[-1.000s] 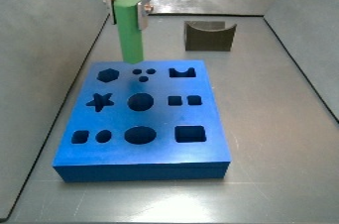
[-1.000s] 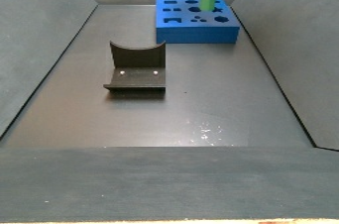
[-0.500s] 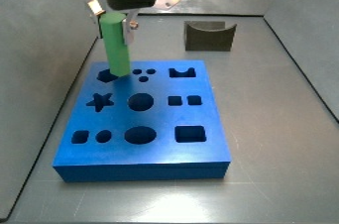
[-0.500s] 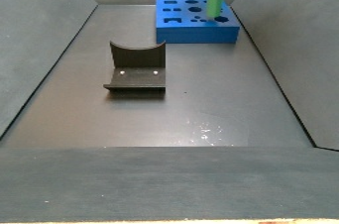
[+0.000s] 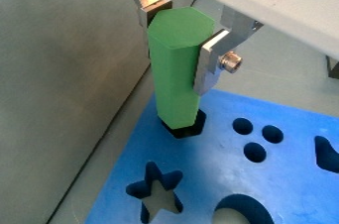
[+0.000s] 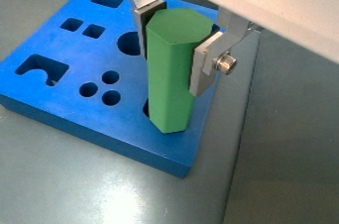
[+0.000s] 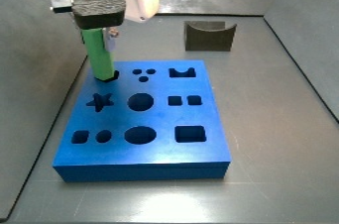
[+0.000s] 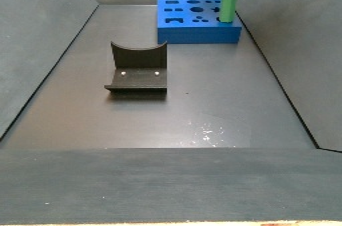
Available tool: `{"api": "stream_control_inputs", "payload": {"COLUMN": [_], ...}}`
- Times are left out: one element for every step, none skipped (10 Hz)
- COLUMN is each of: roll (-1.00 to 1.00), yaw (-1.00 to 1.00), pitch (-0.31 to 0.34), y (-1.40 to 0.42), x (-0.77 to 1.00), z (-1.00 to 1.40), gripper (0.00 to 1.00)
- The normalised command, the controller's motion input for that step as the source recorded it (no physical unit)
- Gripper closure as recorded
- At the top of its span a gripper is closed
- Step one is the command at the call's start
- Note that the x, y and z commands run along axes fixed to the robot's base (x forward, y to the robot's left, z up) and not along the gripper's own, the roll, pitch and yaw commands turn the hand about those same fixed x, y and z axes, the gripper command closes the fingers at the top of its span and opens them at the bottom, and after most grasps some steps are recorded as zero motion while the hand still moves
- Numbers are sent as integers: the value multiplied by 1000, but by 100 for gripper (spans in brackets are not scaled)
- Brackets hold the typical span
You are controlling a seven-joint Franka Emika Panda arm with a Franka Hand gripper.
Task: Pick up the hexagon object. Move up. Place the hexagon object on the fixture. Regrasp the hexagon object. Move to above the board. Insert the hexagon object.
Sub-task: Insert the hexagon object.
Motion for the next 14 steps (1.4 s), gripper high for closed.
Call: {"api": "stream_control_inputs", "payload": {"roll": [0,-206,-371,0,-134,-451,-151,0,-269,20,66,-66,0,0], "yaw": [-106,-151,-140,0,0,0,0,0,-51,0,0,0,0,0], "pitch": [31,-37,-51,120,0,0,0,0,0,0,-31,0,-34,0], "y": [-217,-94,-66,0,0,94,9,0,51,0,0,54,14,0], "x": [29,123,103,51,26,100,0,0,0,0,0,14,0,37], "z": [-240,-231,-269,29,-140,-291,-31,-60,-294,0,-831,-1000,-1000,-1000], "gripper": [100,100,100,100,100,100,100,100,100,100,100,100,100,100]}}
